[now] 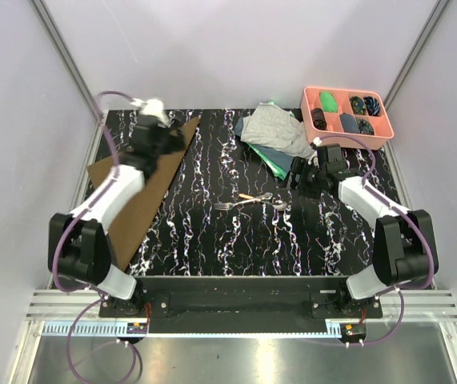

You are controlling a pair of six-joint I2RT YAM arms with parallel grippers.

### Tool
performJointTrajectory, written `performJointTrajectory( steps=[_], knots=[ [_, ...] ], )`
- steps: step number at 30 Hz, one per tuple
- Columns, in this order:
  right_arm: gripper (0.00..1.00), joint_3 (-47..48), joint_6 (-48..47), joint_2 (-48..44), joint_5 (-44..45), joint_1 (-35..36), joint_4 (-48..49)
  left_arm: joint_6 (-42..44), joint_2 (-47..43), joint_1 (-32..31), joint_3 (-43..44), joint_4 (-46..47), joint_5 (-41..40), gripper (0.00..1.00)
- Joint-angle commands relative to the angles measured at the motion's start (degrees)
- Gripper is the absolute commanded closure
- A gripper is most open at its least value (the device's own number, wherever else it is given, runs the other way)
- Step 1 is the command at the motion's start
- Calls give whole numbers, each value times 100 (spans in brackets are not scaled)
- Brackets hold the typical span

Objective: Fold the napkin, place the utensils inside, and roll it up
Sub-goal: Grab a utensil with the left arm

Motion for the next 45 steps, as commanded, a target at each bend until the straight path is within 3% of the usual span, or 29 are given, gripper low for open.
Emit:
performJointTrajectory(
  steps=[1, 5, 9, 14, 33, 45],
  knots=[
    [19, -128, -49, -270, 292, -4, 324, 628, 51, -1299, -761, 818, 745, 18],
    [18, -356, -147, -587, 206, -354, 333, 1357, 524, -2450, -973, 1074, 1553, 21],
    [18, -681, -146, -930, -138, -864, 403, 1411, 1053, -2796, -877, 1119, 2248, 27],
    [17, -848, -164, -1387, -314, -927, 394, 1517, 1431, -3050, -718, 925, 2451, 30],
    [17, -963, -217, -1230, -586, -935, 421, 1658, 2047, -3209, -542, 723, 2109, 38],
    [16, -1077, -261, -1309, -639, -935, 438, 1658, 2337, -3271, -463, 846, 1845, 53]
  ],
)
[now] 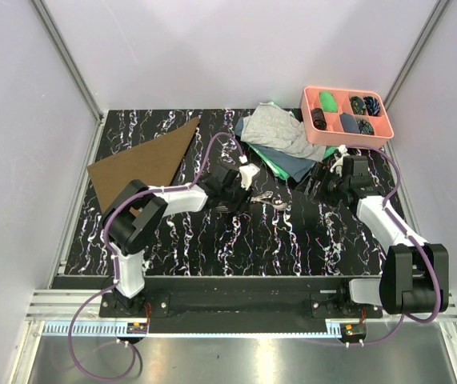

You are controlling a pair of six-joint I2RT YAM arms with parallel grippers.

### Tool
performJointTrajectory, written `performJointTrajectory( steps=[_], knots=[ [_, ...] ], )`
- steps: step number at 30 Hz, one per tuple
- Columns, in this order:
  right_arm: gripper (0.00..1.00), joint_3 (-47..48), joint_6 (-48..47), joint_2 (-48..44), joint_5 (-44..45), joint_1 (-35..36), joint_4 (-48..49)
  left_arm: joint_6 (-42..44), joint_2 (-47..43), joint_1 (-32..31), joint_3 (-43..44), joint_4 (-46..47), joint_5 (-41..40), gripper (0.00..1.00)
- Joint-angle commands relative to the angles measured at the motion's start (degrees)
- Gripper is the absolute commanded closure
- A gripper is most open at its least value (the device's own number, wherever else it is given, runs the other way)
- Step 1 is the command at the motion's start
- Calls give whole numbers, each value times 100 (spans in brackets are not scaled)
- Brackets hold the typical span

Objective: Fold the napkin, place the utensils inside, and roll it up
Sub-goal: Grab a utensil with the left arm

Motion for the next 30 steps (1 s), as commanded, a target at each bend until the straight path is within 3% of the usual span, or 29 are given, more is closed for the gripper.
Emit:
performJointTrajectory(
  steps=[1, 5, 8, 9, 11, 16, 23, 30],
  knots=[
    [16, -15, -116, -52, -169, 7, 185, 88, 197, -73, 208, 175, -183, 54],
    [16, -32, -125, -43, -213, 7, 193, 45, 311, -99, 226, 219, -201, 65],
    [16, -59, -116, -69, -204, 7, 202, 27, 364, -117, 199, 262, -175, 81],
    [16, -67, -116, -87, -213, 7, 211, 18, 347, -117, 173, 289, -175, 93],
    [16, -85, -125, -87, -195, 7, 220, -34, 242, -117, 33, 455, -157, 100],
    [16, -138, -125, -52, -186, 7, 264, -175, -319, -117, -389, 641, 19, 100],
    [16, -191, -151, -34, -195, 7, 325, -351, -1577, 120, -811, -193, -999, 100],
    [16, -147, -178, 27, -318, 7, 378, -184, -2281, 1611, -540, -1204, -1782, 100]
  ],
)
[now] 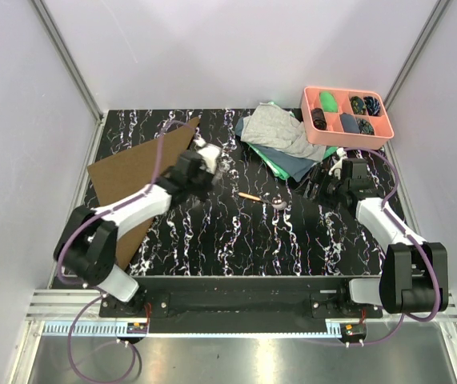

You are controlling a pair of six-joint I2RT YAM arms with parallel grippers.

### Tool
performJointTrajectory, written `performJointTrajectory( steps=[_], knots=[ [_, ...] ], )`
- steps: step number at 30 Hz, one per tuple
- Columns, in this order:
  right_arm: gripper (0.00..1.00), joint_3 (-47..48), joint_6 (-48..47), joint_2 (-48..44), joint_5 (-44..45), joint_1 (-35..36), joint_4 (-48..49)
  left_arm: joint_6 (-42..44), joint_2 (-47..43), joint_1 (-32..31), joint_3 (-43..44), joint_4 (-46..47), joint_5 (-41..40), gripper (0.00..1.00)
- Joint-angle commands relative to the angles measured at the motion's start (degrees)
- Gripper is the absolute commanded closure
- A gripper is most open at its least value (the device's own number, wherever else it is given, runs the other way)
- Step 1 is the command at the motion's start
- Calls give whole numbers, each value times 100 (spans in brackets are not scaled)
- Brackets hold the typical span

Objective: Fold the napkin, place the utensils inside, and roll it up
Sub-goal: Grab a utensil with the left arm, then place the utensil onto the napkin

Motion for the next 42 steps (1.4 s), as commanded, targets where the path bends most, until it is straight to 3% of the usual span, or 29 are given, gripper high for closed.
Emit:
performJointTrajectory(
  steps=[1, 8, 18, 31, 37, 42],
  knots=[
    [16, 46, -115, -1, -202, 7, 256, 100, -253, 967, 355, -641, -874, 100],
    [15, 125, -88, -54, -483, 7, 238, 538, 466, 2442, 1433, -1045, -725, 100],
    [15, 116, -141, -1, -651, 7, 238, 1769, 1812, 3244, 2833, -2038, 258, 100],
    [15, 11, -132, -150, -791, 7, 282, 2086, 1505, 3500, 1903, -2092, 620, 100],
    [15, -68, -132, -326, -748, 7, 291, 2007, 1689, 3500, 1858, -2048, 813, 100],
    [15, -104, -123, -361, -774, 7, 291, 1998, 1725, 3500, 1867, -2048, 419, 100]
  ],
)
